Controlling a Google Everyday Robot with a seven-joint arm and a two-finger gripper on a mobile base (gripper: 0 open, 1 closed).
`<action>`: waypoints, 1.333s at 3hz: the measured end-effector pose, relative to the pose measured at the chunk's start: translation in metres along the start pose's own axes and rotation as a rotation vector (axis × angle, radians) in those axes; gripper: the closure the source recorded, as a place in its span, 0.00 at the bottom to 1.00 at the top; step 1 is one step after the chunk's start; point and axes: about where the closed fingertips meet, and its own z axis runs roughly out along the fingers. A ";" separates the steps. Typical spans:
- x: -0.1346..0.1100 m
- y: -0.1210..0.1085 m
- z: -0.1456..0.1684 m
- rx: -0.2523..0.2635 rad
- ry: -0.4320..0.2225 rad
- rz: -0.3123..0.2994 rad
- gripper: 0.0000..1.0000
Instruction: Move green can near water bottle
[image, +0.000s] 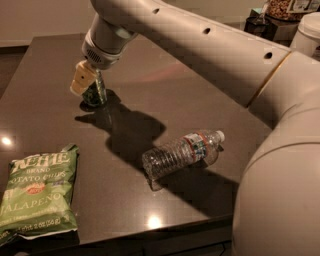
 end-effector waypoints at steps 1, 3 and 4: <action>-0.004 0.002 -0.003 -0.024 -0.013 -0.004 0.56; 0.014 -0.002 -0.044 -0.032 -0.054 -0.010 0.99; 0.059 -0.019 -0.079 -0.017 -0.062 0.012 1.00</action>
Offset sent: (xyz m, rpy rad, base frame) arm -0.0075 -0.0150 0.0253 0.0542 0.0062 0.0311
